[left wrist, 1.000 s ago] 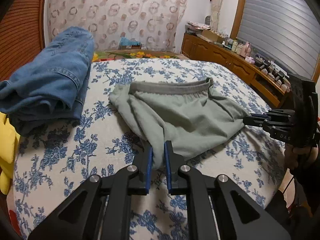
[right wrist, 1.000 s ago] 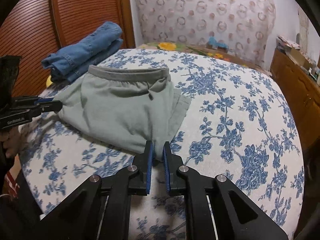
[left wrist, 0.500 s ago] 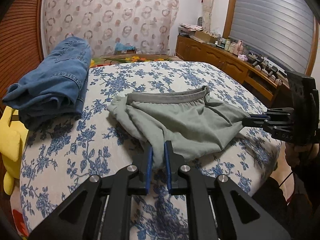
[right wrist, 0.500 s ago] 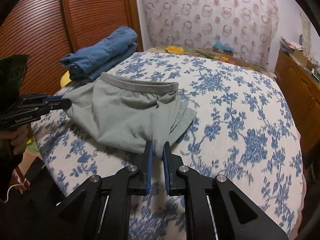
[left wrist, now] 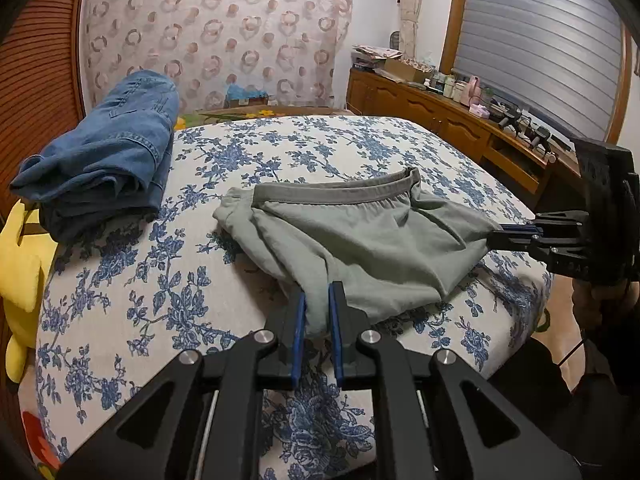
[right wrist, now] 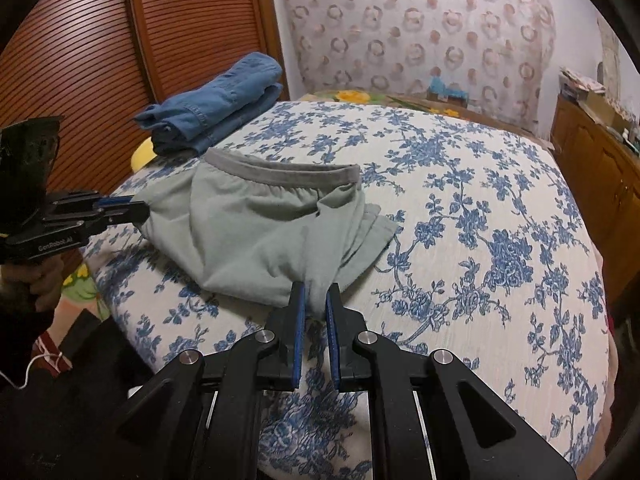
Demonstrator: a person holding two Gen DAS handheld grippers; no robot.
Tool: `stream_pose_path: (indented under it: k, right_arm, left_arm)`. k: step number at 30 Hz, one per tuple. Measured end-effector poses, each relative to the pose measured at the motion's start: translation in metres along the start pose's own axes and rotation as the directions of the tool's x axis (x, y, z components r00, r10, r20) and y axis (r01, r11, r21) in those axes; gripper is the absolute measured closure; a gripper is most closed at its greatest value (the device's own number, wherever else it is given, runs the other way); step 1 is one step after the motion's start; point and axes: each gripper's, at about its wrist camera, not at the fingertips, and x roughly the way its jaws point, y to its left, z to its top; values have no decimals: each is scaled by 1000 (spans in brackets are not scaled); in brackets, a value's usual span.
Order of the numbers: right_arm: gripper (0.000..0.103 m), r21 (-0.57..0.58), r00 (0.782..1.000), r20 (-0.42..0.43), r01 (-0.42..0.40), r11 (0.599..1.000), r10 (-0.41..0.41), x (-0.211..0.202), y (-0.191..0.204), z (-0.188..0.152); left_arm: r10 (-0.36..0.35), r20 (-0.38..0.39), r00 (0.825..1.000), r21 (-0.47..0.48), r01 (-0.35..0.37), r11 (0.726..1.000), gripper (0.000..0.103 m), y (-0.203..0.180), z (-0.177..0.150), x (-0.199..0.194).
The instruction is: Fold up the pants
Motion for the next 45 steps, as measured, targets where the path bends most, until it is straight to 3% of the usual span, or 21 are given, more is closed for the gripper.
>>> stream_pose_path:
  k: [4,8,11,14,15,17,24,28,31,36,38,45]
  right_arm:
    - [96,5,1000,-12,2,1000,-2,3,-1,-4]
    - [96,15,1000,-16,1,1000,-1,7,-3,-6]
    - [96,19,1000,-17,3,1000,-2,8,-4,-8]
    - [96,25,1000,-18,2,1000,-1,8,-4,-9]
    - [96,26,1000,-18,1,1000,-1,8,-4,-10]
    - [96,31,1000,-19,-1,1000,2,9,-6,-10]
    - [96,32,999,-2,-54,998,54,-5,1,-7]
    - [96,14,997,-14,-79,997,79,-11,13,-10]
    - [93,16,997,-36,-71,997,71,-9,17,-15]
    - [88,41,998,-37,-52,998,53,-12,10,-17]
    - [84,51,999,-25,-43,998,44,-15,5,-14]
    - [71,69,1000,13,-23,997,23,1,-6,13]
  left_arm:
    - [7,-17,1000,-24,-8,1000,92,3,-2,5]
    - [5,-61,998,-38,-7,999,81,5,-8,16]
    - [6,-69,998,-44,-9,999,80,5,-14,19]
    - [-1,-56,998,-54,-3,999,81,6,-16,18]
    - [-2,-52,999,-50,0,999,91,5,-16,17]
    - [-6,-33,999,-37,5,999,95,4,-18,13]
    - [-6,12,1000,-45,7,999,95,12,-12,-15]
    - [4,-27,1000,-47,-5,999,94,14,-20,-15]
    - [13,-60,998,-56,-17,998,88,16,-24,-7]
    - [24,-60,998,-71,-28,997,60,21,-24,-8]
    - [23,-68,997,-69,-28,997,55,23,-21,-5]
    - [40,-72,997,-43,-43,998,51,23,-1,9]
